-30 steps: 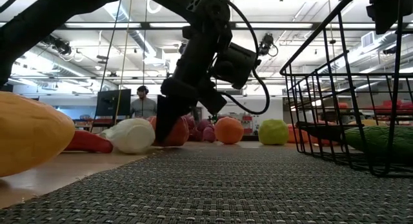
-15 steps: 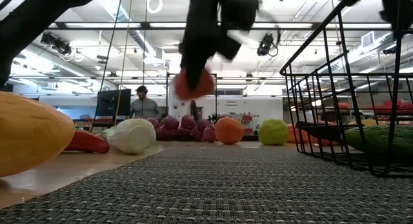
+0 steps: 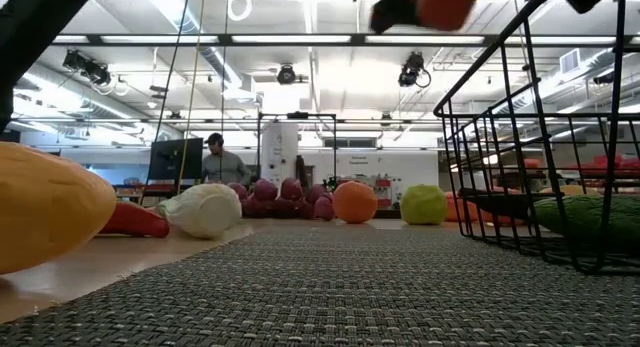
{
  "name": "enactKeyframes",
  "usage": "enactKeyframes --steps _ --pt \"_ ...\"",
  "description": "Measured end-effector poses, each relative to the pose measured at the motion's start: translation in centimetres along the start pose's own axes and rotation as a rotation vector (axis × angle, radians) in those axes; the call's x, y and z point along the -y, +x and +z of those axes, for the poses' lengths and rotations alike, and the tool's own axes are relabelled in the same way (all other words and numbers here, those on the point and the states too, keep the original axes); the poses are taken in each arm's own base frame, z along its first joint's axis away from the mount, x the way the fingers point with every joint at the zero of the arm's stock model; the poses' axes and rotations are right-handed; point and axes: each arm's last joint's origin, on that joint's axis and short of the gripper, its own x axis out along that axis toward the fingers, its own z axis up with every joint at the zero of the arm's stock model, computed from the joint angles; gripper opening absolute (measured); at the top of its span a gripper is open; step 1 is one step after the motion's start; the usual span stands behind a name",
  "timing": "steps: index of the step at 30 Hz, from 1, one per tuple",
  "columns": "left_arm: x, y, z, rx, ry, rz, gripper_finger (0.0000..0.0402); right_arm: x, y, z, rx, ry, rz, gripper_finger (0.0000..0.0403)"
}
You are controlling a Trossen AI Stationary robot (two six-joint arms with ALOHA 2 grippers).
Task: Build produce basket
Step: Put the bottom tangerine into the wire basket
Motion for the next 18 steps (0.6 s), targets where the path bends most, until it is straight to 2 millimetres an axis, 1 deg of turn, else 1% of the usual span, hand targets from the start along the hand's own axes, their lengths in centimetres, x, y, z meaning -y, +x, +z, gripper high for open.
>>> enactKeyframes --steps 5,8,13,18 --pt "2.3 1.2 -0.2 0.052 0.051 -0.044 0.0345 0.4 -0.1 -0.9 -0.023 -0.048 -0.012 0.0329" --pt "3.1 1.9 0.0 0.119 0.093 -0.001 0.0346 0.3 0.0 -1.3 -0.013 -0.083 -0.008 0.0329" --pt "3.6 3.1 0.2 0.2 0.144 0.077 0.0346 -0.1 0.1 -1.9 0.017 -0.144 0.025 0.0329" --pt "4.0 3.7 -0.3 0.186 0.092 0.087 0.0346 -0.4 -0.3 -2.4 0.081 -0.152 0.087 0.0329"
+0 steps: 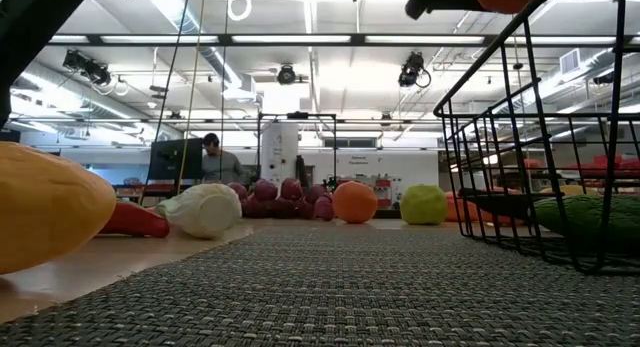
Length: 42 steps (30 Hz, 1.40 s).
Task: Build produce basket
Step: Put the bottom tangerine into the wire basket, then adjust the wire basket
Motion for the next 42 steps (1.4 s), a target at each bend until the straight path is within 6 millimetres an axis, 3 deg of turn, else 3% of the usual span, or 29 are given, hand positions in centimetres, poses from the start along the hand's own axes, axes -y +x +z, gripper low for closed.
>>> enactKeyframes --steps 7,13,20,25,32,42 --pt "0.2 1.4 -1.0 -0.023 -0.089 0.028 0.0346 -0.7 -1.9 0.2 0.169 0.009 0.12 0.0329" --pt "0.0 1.2 -0.9 -0.018 -0.13 0.038 0.0346 -0.8 -1.8 0.1 0.168 -0.008 0.118 0.0329" --pt "0.0 1.2 -1.2 -0.053 -0.301 0.038 0.0346 -0.8 -1.8 0.1 0.207 -0.013 0.114 0.0329" --pt "0.0 1.2 -1.2 -0.052 -0.281 0.035 0.0353 -1.0 -1.9 0.3 0.264 0.016 0.131 0.0329" --pt "0.9 1.1 -1.5 -0.08 -0.081 -0.011 0.0393 -2.0 -1.9 0.6 0.349 0.036 0.202 0.0329" --pt "0.6 1.2 -1.2 -0.053 -0.108 0.01 0.0396 -4.2 -0.3 1.2 0.374 0.043 0.189 0.0329"
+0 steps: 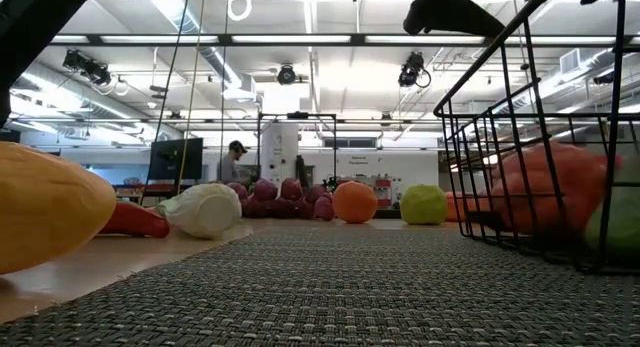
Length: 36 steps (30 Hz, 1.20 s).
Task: Build produce basket
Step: Adjust the wire basket
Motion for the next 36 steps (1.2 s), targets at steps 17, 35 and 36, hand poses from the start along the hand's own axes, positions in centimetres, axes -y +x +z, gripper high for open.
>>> enactKeyframes --steps 17,35,36 --pt "-3.5 0.0 0.4 -0.067 0.105 0.074 0.0396 1.4 0.2 -0.3 -0.032 0.116 -0.171 0.0329" --pt "-11.4 1.3 -0.4 -0.265 0.218 0.181 0.0396 0.7 0.5 -0.5 -0.016 0.236 -0.135 0.0329" --pt "-11.3 1.8 -0.5 -0.262 0.241 0.181 0.0396 0.6 0.6 -0.6 -0.017 0.235 -0.136 0.0329"
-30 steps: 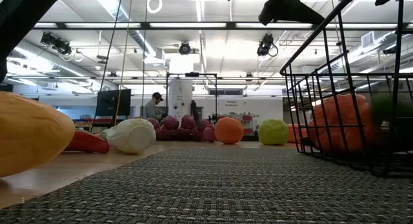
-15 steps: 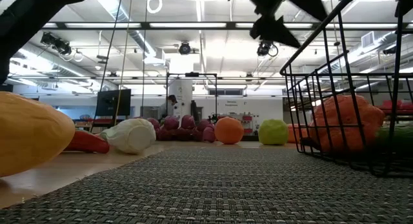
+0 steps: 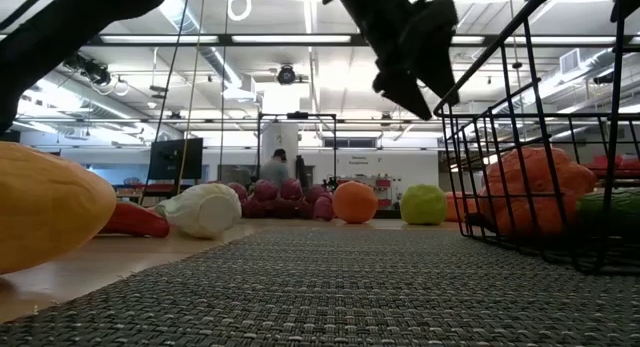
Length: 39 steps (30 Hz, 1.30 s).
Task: Build produce basket
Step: Adjust the wire basket
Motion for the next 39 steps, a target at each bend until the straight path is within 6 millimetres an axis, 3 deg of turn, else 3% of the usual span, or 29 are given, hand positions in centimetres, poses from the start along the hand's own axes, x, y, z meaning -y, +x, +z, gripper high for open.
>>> enactKeyframes --steps 5,25,34,39 --pt "0.9 1.5 -0.7 -0.044 0.056 -0.008 0.0396 -0.4 0.4 -0.2 -0.005 -0.003 0.0 0.0329" --pt "1.9 1.7 -1.4 -0.116 0.071 -0.019 0.0396 -0.1 0.4 -0.3 -0.001 -0.077 -0.037 0.0329" --pt "3.4 1.6 -1.5 -0.124 0.103 -0.037 0.0396 0.1 0.4 -0.2 0.013 -0.097 -0.056 0.0329" --pt "3.0 1.6 -1.5 -0.125 0.149 0.005 0.0396 0.2 0.4 -0.2 0.016 -0.1 -0.065 0.0329"
